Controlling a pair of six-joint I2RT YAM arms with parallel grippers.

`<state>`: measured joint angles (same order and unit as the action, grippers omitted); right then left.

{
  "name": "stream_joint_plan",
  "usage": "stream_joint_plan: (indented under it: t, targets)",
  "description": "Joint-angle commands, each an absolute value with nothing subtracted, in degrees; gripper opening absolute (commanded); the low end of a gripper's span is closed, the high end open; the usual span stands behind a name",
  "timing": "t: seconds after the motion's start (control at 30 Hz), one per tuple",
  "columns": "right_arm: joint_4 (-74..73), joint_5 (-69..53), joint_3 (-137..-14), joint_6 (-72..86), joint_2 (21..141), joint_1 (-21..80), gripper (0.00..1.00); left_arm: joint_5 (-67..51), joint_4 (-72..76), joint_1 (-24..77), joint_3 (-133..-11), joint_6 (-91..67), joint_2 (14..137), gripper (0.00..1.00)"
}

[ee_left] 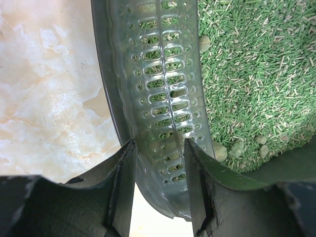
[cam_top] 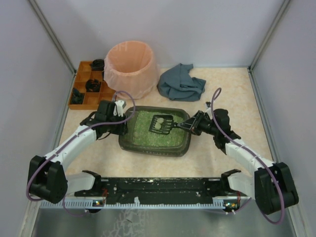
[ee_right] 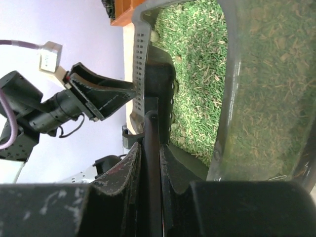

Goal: Clean the litter box

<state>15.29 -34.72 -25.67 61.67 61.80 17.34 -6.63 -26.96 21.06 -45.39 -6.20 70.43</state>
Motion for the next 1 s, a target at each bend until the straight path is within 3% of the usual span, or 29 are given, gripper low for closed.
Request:
stream_joint_plan:
  t: [0.0,0.47,0.97]
  targets:
    - [15.6,-35.2,-31.0,60.3,62.1,17.2,0.00,-10.4,-21.6,22.1,-46.6,-8.3,68.7,0.47]
    - [8.4,-26.5,-53.2,62.6,70.2,18.7,0.00,-9.2,-22.0,22.2,-45.9,-9.3,67.9,0.48]
    - [5.3,-12.4,-87.6,55.7,91.6,22.1,0.00,-8.7,-22.7,22.2,-46.2,-9.1,67.6,0.48]
